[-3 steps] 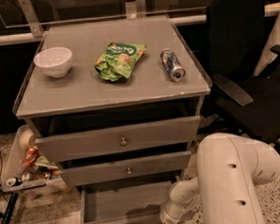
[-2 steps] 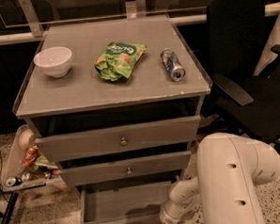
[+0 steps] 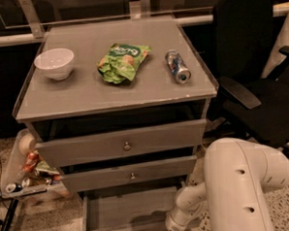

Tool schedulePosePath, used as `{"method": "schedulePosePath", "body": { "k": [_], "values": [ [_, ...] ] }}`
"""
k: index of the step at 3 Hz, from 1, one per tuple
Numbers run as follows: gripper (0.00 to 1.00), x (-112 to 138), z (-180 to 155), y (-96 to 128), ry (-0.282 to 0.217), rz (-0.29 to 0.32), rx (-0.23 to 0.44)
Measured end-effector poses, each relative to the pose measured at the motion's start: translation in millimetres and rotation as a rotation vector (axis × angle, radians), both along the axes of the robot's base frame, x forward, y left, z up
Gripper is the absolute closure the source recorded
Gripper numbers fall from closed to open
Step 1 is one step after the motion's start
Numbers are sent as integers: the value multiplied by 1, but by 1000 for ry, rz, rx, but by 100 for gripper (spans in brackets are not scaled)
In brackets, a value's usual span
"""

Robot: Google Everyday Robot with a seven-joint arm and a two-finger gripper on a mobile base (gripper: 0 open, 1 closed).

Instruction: Open bottom drawer

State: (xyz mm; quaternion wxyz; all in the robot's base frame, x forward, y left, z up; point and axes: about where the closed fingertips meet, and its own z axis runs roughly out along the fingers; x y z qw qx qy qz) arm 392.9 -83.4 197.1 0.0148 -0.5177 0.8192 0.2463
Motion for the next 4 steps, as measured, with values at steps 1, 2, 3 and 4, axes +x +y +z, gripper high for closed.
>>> {"method": "schedulePosePath", "body": {
  "k": [1,2,3,4],
  "values": [
    [0,1,3,1,0,0,0],
    [0,-7,1,-1,13,-9,-3],
    [0,-7,4,-1,14,-9,-3],
    [0,-19,2,-5,31,-23,-8]
  ]
}}
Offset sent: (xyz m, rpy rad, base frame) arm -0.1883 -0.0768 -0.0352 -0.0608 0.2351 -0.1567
